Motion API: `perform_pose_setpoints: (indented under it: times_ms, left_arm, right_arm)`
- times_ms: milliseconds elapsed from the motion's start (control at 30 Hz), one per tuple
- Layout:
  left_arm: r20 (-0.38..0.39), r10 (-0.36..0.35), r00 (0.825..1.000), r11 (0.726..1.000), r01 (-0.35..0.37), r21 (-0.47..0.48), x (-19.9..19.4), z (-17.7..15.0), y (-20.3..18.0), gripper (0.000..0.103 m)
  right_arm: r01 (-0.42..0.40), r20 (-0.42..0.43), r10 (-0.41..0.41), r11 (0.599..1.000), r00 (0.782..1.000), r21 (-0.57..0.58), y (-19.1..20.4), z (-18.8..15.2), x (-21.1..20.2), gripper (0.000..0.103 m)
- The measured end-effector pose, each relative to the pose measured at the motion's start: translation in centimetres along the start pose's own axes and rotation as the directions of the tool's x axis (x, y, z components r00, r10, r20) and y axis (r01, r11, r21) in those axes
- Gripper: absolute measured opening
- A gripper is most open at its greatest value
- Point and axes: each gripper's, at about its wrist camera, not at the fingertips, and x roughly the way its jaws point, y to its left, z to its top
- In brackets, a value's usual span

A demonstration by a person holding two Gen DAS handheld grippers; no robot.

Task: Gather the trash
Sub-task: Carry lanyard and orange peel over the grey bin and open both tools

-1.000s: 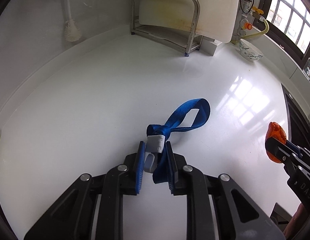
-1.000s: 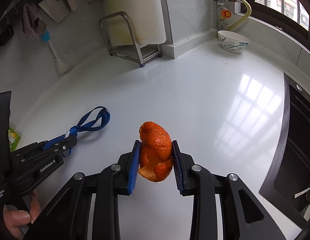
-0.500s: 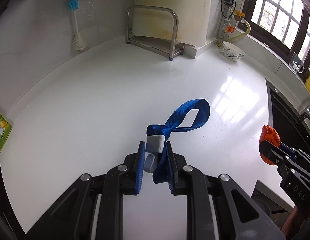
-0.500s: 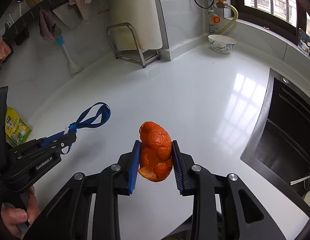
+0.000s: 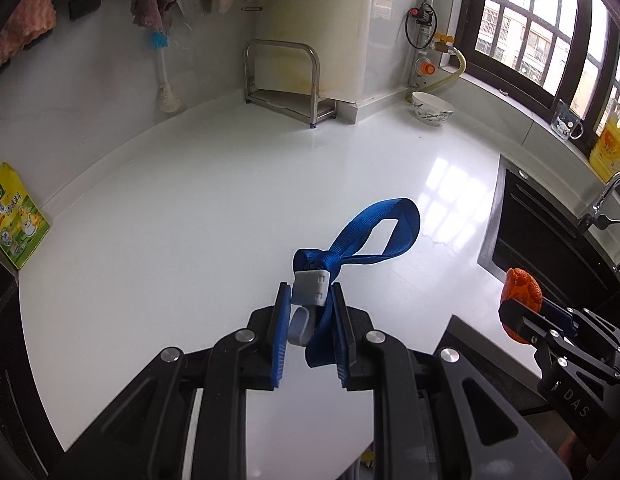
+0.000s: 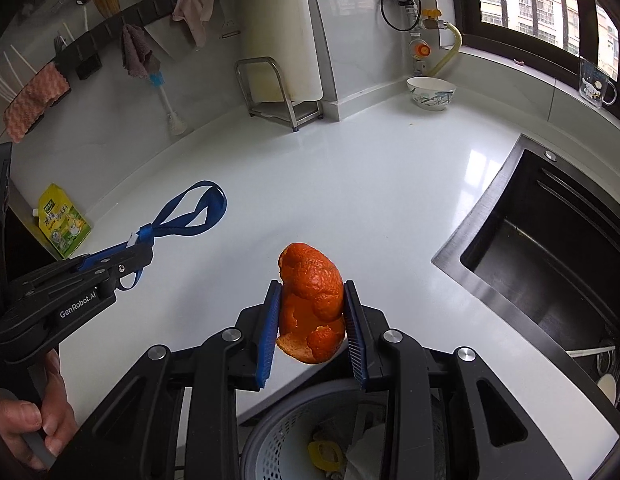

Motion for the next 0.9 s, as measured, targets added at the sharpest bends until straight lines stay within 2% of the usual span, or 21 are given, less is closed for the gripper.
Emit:
perform_pose_setpoints:
  times_ms: [200, 533, 900]
  left_arm:
    - [0.01, 0.014, 1.0, 1.0, -0.014, -0.013, -3.0, -3.2, -3.4, 0.02]
    - [-0.015, 0.037, 0.999, 0.999, -0.037, -0.038, -5.4, -8.5, -8.4, 0.02]
    - [-0.123, 0.061, 0.991, 0.997, -0.065, -0.033, -4.9, -13.8, -12.0, 0.02]
  right_arm:
    - [-0.025, -0.011, 0.025, 0.999, 1.0, -0.028, -2.0, -2.9, -3.4, 0.03]
    - [-0.066, -0.051, 0.063, 0.996, 0.997, -0.06, -6.2, -7.7, -7.1, 0.03]
    - [-0.119, -0.152, 0.112, 0.992, 0.982, -0.038, -9.8, -13.0, -7.1, 0.03]
